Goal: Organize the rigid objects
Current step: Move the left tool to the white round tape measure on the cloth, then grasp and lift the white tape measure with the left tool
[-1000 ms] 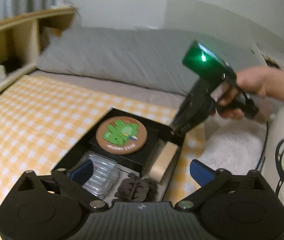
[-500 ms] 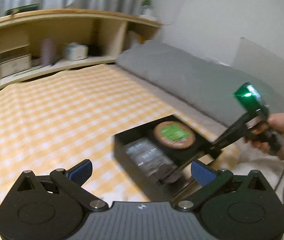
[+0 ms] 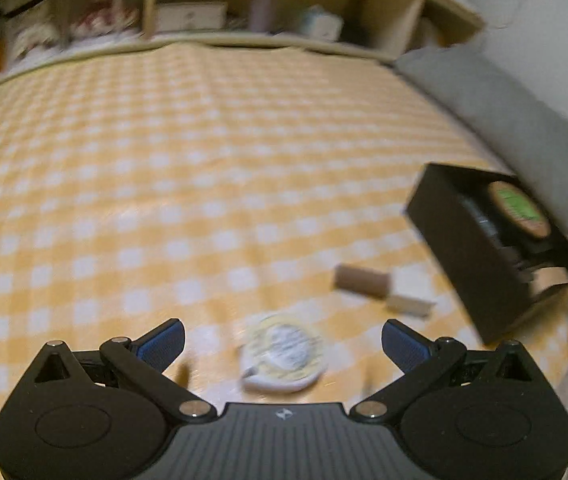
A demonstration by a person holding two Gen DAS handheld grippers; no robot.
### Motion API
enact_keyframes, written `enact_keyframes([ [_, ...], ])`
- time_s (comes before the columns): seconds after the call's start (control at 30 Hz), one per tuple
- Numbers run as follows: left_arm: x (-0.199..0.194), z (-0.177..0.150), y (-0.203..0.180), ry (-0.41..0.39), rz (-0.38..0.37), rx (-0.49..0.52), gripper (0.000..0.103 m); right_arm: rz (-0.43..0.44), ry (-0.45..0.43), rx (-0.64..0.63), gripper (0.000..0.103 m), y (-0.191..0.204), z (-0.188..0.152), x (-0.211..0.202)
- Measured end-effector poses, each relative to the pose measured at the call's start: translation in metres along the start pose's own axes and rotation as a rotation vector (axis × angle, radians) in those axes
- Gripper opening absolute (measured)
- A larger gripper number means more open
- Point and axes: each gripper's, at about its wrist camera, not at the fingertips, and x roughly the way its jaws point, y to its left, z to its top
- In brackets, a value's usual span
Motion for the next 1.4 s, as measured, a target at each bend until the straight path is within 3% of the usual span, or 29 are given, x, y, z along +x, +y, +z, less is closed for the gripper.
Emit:
enact_keyframes([
  [0.13, 0.005, -0.005, 0.009, 0.018, 0.021, -0.009, 0.103, 0.001, 0.0, 0.002, 0.006, 0.0, 0.0, 0.0],
  [0.33, 0.012, -0.012, -0.002, 0.046, 0.033, 0.101, 0.101, 0.001, 0.003, -0.002, 0.006, 0.0, 0.0, 0.001],
  [0.47, 0.016, -0.014, -0.014, 0.073, 0.025, 0.141, 0.085, 0.0, 0.003, -0.003, 0.007, 0.0, 0.0, 0.0],
  [0.8, 0.022, -0.014, -0.026, 0.065, 0.043, 0.187, 0.056, 0.0, 0.004, -0.008, 0.007, 0.001, 0.0, 0.002],
  [1.13, 0.02, -0.012, -0.027, 0.053, 0.009, 0.194, 0.056, -0.001, 0.004, -0.009, 0.007, 0.001, 0.0, 0.002],
  [1.4, -0.004, 0.018, -0.056, -0.074, -0.078, 0.174, 0.056, -0.001, 0.003, -0.011, 0.007, 0.001, 0.0, 0.002],
])
